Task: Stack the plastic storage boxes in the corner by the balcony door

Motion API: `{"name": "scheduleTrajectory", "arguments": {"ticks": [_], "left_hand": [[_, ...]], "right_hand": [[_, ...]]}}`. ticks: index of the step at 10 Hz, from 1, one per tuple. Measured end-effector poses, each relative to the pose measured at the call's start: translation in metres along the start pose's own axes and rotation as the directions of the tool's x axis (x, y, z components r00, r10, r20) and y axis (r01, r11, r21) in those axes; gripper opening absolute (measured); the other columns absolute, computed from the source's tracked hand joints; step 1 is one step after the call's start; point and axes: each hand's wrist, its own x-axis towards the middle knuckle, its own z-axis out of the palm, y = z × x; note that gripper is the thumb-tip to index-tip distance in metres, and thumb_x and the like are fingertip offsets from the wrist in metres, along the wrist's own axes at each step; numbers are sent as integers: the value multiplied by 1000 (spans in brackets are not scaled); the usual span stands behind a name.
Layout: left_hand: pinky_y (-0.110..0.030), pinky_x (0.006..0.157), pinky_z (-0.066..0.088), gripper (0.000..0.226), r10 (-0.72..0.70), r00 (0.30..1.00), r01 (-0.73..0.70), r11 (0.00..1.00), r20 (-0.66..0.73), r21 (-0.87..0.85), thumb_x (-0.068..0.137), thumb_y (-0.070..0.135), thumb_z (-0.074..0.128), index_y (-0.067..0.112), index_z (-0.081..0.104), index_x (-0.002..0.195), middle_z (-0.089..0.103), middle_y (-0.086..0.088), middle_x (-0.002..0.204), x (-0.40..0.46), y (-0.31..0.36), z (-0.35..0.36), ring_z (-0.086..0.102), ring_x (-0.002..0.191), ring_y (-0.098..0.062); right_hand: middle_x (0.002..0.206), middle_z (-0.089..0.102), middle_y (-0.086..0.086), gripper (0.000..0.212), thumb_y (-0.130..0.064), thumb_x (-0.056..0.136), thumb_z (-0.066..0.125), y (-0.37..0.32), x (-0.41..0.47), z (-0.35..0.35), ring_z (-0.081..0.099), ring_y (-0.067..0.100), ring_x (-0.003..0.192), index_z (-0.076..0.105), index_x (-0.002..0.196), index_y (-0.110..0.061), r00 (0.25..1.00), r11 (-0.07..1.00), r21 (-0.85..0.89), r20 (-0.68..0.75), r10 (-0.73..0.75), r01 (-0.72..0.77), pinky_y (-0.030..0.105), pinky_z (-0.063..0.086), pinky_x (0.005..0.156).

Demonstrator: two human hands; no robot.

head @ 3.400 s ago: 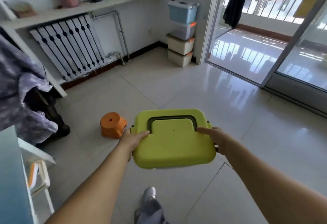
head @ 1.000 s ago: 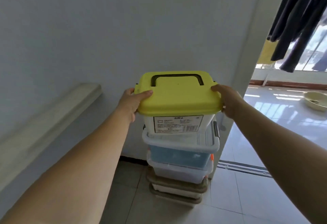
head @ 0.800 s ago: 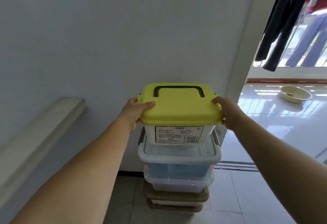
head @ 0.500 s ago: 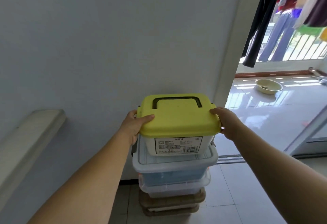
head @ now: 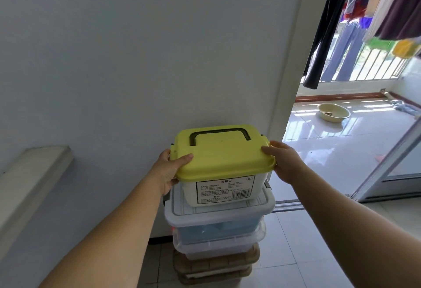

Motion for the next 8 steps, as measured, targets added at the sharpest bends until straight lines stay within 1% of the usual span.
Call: {"name": "scheduleTrajectory", "arguments": {"ticks": [1, 2, 3, 4, 5, 6, 7, 8], "left_hand": [[-41, 94, 47, 73, 22, 1000, -22, 999, -10, -41, 79, 13, 72, 12, 34, 141, 48, -12, 138, 3, -1, 0, 53, 112, -28], [-41, 96, 46, 71, 25, 1000, -26, 998, -16, -53, 81, 13, 70, 12, 34, 142, 47, -12, 140, 4, -2, 1, 52, 116, -28], [-37, 85, 47, 72, 14, 1000, -15, 998, -16, -53, 83, 13, 68, 14, 31, 144, 49, -9, 135, 4, -2, 2, 51, 105, -23], [-35, 77, 48, 72, -5, 1000, 4, 999, -31, -43, 82, 14, 68, 15, 31, 144, 50, -10, 132, 4, -1, 2, 51, 100, -23], [-32, 72, 49, 76, -10, 998, 8, 1000, -55, -26, 81, 17, 70, 16, 30, 145, 49, -11, 136, 3, -2, 4, 51, 100, -23], [-38, 91, 49, 87, 12, 995, -7, 999, -99, 49, 78, 24, 73, 17, 23, 149, 43, -11, 145, 3, -3, 2, 52, 113, -27], [-47, 109, 38, 98, 50, 989, -37, 995, -136, 97, 76, 29, 75, 16, 14, 152, 34, -12, 152, 3, -6, 1, 43, 131, -32], [-46, 113, 32, 97, 97, 981, -63, 979, -169, 195, 77, 34, 73, 15, 13, 152, 30, -13, 155, -7, -3, 5, 37, 137, -32]], "right_hand": [[136, 50, 19, 58, -9, 87, 62, 1, 3, -1, 53, 37, 119, 41, 140, -2, 1000, 1000, -9, 12, -15, 15, 47, 45, 101], [137, 50, 17, 57, -18, 88, 62, 3, 5, 0, 52, 36, 121, 42, 140, -5, 999, 995, -95, 30, -36, 39, 51, 42, 105], [136, 51, 16, 57, -23, 88, 61, 3, 9, 1, 51, 34, 121, 43, 140, -6, 997, 986, -153, 52, -54, 62, 52, 41, 106], [135, 52, 15, 57, -23, 88, 62, 3, 11, 2, 51, 34, 121, 44, 139, -6, 997, 984, -166, 58, -59, 68, 51, 40, 106], [134, 53, 15, 56, -24, 87, 62, 4, 13, 1, 53, 33, 120, 45, 138, -7, 996, 985, -161, 63, -57, 66, 51, 41, 106], [133, 53, 15, 57, -24, 87, 63, 3, 14, -2, 53, 33, 118, 46, 138, -7, 995, 983, -171, 77, -60, 72, 50, 41, 106], [136, 52, 14, 59, -26, 85, 65, 4, 17, -4, 52, 33, 120, 45, 138, -9, 995, 982, -175, 87, -48, 63, 50, 40, 106], [139, 48, 13, 62, -30, 84, 66, 2, 15, -7, 50, 33, 124, 43, 139, -13, 996, 967, -239, 62, -71, 84, 50, 39, 107]]}}
